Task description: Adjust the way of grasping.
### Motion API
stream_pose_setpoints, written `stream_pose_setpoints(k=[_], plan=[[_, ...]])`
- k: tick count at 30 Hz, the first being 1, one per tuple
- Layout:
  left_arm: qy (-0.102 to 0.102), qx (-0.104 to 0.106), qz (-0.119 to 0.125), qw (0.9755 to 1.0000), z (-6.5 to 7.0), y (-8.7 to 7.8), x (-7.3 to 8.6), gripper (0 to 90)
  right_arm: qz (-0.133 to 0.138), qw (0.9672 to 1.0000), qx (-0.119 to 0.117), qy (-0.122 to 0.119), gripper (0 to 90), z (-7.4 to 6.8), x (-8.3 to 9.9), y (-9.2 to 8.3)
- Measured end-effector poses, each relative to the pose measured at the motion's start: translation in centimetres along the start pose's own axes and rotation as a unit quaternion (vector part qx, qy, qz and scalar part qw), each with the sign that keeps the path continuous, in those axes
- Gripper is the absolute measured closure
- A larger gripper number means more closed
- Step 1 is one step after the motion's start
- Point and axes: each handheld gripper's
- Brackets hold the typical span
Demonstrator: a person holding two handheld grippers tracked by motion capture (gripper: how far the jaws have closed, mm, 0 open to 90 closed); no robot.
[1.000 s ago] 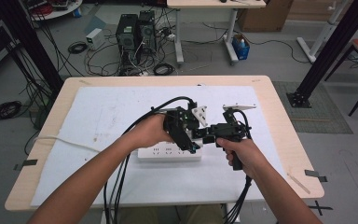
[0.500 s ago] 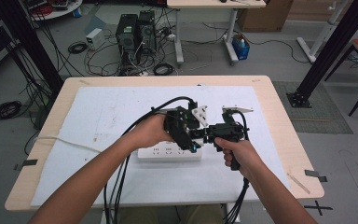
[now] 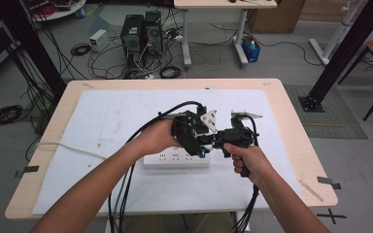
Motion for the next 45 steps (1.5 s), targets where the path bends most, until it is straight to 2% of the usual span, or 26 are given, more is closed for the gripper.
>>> stream_pose_setpoints(k=[3, 5, 7, 10, 13, 15, 17, 19, 20, 21, 23, 25, 27, 28, 31, 32, 36, 37, 38, 40, 41, 43, 45], plan=[[-0.004, 0.0, -0.005, 1.0, -0.1, -0.1, 0.2, 37.2, 0.014, 0.9993, 0.029, -0.018, 62.1, 0.0, 0.1, -0.1], [-0.013, 0.005, -0.011, 0.9998, -0.2, -0.3, 0.4, 29.0, 0.023, 0.9988, 0.035, -0.023, 62.1, 0.1, 0.1, -0.4], [-0.015, 0.008, -0.013, 0.9998, -0.4, -0.7, 0.9, 27.1, 0.025, 0.9983, 0.043, -0.031, 62.1, 0.0, 0.0, -0.8], [-0.032, 0.015, -0.02, 0.9992, -0.9, -1.3, 1.9, 26.7, 0.022, 0.9959, 0.069, -0.054, 62.1, -0.2, -0.1, -1.4], [-0.057, 0.023, -0.039, 0.9973, -1.4, -1.7, 3.0, 22.6, 0.009, 0.9904, 0.102, -0.092, 62.0, -0.7, -0.3, -1.9], [-0.069, 0.033, -0.052, 0.9957, -1.6, -2.0, 3.8, 22.6, 0.002, 0.9837, 0.132, -0.122, 62.0, -1.2, -0.4, -2.3], [-0.085, 0.035, -0.059, 0.994, -1.9, -2.4, 4.8, 22.6, 0.003, 0.981, 0.143, -0.131, 62.0, -1.7, -0.5, -2.8], [-0.096, 0.027, -0.066, 0.9928, -2.2, -2.8, 5.8, 22.5, 0.004, 0.9744, 0.164, -0.154, 62.0, -2.2, -0.7, -3.4], [-0.099, 0.027, -0.071, 0.9922, -2.3, -3.0, 6.3, 22.6, 0.004, 0.9701, 0.176, -0.167, 62.0, -2.4, -0.8, -3.7], [-0.101, 0.027, -0.076, 0.9916, -2.4, -3.2, 6.9, 22.6, 0.003, 0.9644, 0.19, -0.184, 62.0, -2.7, -0.9, -4.0], [-0.099, 0.027, -0.095, 0.9901, -2.5, -3.6, 7.9, 22.6, -0.006, 0.9512, 0.216, -0.22, 62.0, -3.3, -1.0, -4.7], [-0.105, 0.023, -0.108, 0.9883, -2.5, -3.9, 9.1, 22.6, -0.017, 0.9362, 0.245, -0.251, 62.0, -4.0, -1.1, -5.3], [-0.112, 0.02, -0.117, 0.9865, -2.7, -4.2, 10.1, 22.6, -0.029, 0.9242, 0.273, -0.265, 62.0, -4.6, -1.2, -5.8], [-0.11, 0.018, -0.122, 0.9862, -2.8, -4.5, 10.6, 22.6, -0.034, 0.9163, 0.29, -0.274, 62.0, -4.8, -1.2, -6.0], [-0.094, 0.012, -0.139, 0.9857, -2.9, -5.1, 11.8, 22.6, -0.064, 0.8953, 0.333, -0.289, 62.0, -5.6, -1.3, -6.4], [-0.095, 0.014, -0.14, 0.9854, -2.9, -5.3, 12.1, 22.6, -0.077, 0.8874, 0.347, -0.293, 62.0, -5.8, -1.4, -6.5], [-0.102, 0.009, -0.138, 0.9852, -3.3, -6.2, 13.0, 22.6, -0.128, 0.8426, 0.418, -0.315, 62.0, -6.5, -1.5, -6.4], [-0.109, 0.008, -0.14, 0.9842, -3.4, -6.3, 13.2, 22.6, -0.14, 0.8337, 0.43, -0.317, 62.0, -6.7, -1.5, -6.4], [-0.113, 0.005, -0.143, 0.9833, -3.4, -6.5, 13.4, 22.6, -0.148, 0.8276, 0.44, -0.316, 62.0, -6.7, -1.6, -6.5], [-0.123, 0.007, -0.152, 0.9807, -3.6, -6.7, 13.7, 22.6, -0.159, 0.8181, 0.456, -0.311, 62.0, -6.8, -1.7, -6.6], [-0.127, 0.006, -0.156, 0.9794, -3.6, -6.8, 13.9, 22.6, -0.166, 0.8162, 0.459, -0.309, 62.0, -6.8, -1.8, -6.7], [-0.15, 0.002, -0.16, 0.9757, -3.7, -6.9, 14.3, 22.6, -0.175, 0.8157, 0.462, -0.301, 62.0, -6.8, -1.8, -7.0], [-0.162, -0.001, -0.157, 0.9742, -3.7, -7.1, 14.7, 22.6, -0.186, 0.8166, 0.458, -0.298, 62.0, -6.8, -1.8, -7.1]])
Point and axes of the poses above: each handheld gripper's, and its own axes: y roughly forward along the jaws, x roughly out of its underside, z roughly to its right, and after that the axes turned 9 degrees about -x, right-handed
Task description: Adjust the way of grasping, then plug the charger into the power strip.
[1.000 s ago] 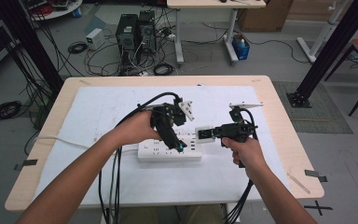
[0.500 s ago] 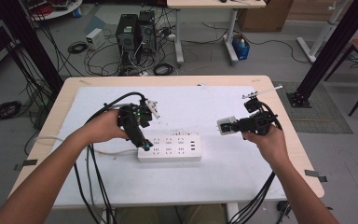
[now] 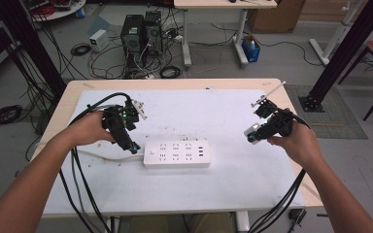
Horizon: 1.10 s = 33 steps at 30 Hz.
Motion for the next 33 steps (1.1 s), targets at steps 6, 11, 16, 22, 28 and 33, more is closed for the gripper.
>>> stream_pose_setpoints(k=[6, 11, 16, 22, 28, 33], plan=[[-0.014, -0.011, -0.01, 0.9998, -0.1, 0.1, 1.4, 22.6, -0.02, 0.9998, -0.002, -0.006, 62.0, -0.1, -0.2, 0.3], [-0.02, -0.012, -0.009, 0.9997, -0.1, 0.0, 2.1, 22.6, -0.025, 0.9996, 0.005, -0.015, 61.9, -0.3, -0.5, 0.6], [-0.021, -0.015, -0.004, 0.9997, -0.1, -0.3, 2.3, 22.6, -0.017, 0.9996, -0.002, -0.024, 61.9, -0.5, -0.8, 0.5], [-0.023, -0.01, -0.011, 0.9996, 0.0, -0.7, 2.7, 22.6, -0.016, 0.999, -0.003, -0.041, 61.9, -1.2, -1.1, 0.7], [-0.033, -0.018, -0.016, 0.9992, -0.1, -0.7, 3.5, 22.6, -0.015, 0.9981, -0.008, -0.059, 61.9, -1.7, -1.4, 1.1], [-0.035, -0.014, -0.027, 0.9989, -0.1, -0.3, 4.4, 22.5, -0.006, 0.9968, -0.031, -0.074, 61.9, -1.9, -2.1, 1.5]])
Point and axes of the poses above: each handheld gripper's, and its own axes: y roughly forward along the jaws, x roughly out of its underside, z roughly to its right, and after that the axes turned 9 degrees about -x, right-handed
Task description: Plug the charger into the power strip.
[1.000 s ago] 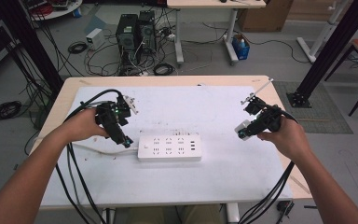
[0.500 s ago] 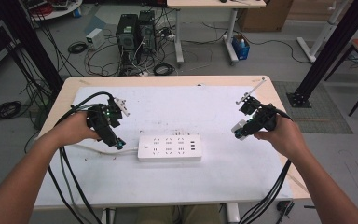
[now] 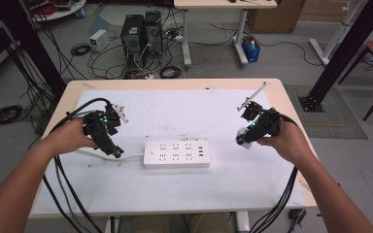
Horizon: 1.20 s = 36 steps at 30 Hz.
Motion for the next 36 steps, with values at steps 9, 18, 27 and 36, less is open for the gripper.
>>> stream_pose_setpoints(k=[9, 18, 27, 36], plan=[[0.01, 0.015, -0.004, 0.9998, -0.4, 0.0, 0.3, 22.6, -0.013, 0.9961, -0.044, -0.076, 62.0, -0.5, -2.7, 1.6], [0.042, 0.015, -0.004, 0.999, -0.6, 1.0, 0.6, 22.6, -0.036, 0.9918, -0.064, -0.105, 62.0, -0.7, -5.6, 3.8], [0.041, 0.009, 0.003, 0.9991, -0.7, 1.8, 1.2, 22.6, -0.06, 0.9838, -0.079, -0.149, 62.0, -1.9, -9.3, 6.8], [0.041, 0.004, 0.014, 0.9991, -0.6, 1.6, 1.5, 22.6, -0.069, 0.9789, -0.082, -0.174, 62.1, -1.9, -11.0, 10.0]])
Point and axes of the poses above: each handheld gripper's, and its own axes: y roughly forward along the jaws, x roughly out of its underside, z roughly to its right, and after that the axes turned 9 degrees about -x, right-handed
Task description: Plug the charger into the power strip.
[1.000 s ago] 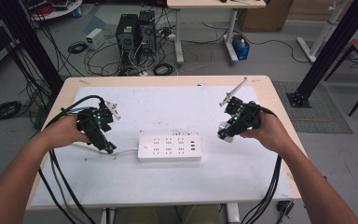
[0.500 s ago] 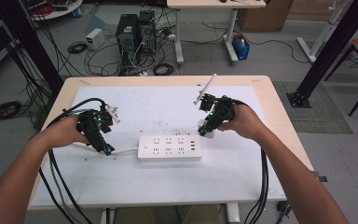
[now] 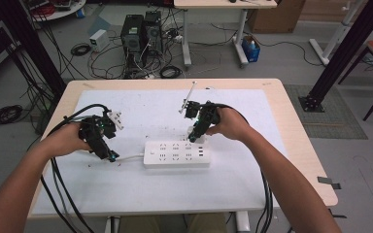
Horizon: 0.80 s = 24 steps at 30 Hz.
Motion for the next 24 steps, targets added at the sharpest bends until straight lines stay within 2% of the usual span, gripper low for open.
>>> stream_pose_setpoints(k=[7, 8, 12, 18, 24], plan=[[-0.007, 0.001, 0.001, 1.0, 0.0, 0.3, 0.5, 22.6, 0.007, 0.9996, -0.007, -0.026, 62.1, 0.3, -0.7, 1.3], [-0.011, 0.001, 0.002, 0.9999, 0.0, 0.4, 0.6, 22.6, 0.004, 0.9992, -0.006, -0.039, 62.1, 0.4, -0.9, 1.9], [-0.019, 0.003, 0.005, 0.9998, 0.0, 0.5, 1.0, 22.6, 0.012, 0.9981, -0.009, -0.059, 62.1, 0.5, -0.9, 2.7], [-0.026, 0.004, 0.005, 0.9996, 0.0, 0.6, 1.6, 22.6, 0.022, 0.9968, -0.02, -0.074, 62.1, 0.7, -1.0, 3.6], [-0.035, 0.004, 0.004, 0.9994, 0.1, 0.7, 1.9, 22.6, 0.015, 0.9957, -0.019, -0.089, 62.1, 0.8, -0.6, 4.4]])
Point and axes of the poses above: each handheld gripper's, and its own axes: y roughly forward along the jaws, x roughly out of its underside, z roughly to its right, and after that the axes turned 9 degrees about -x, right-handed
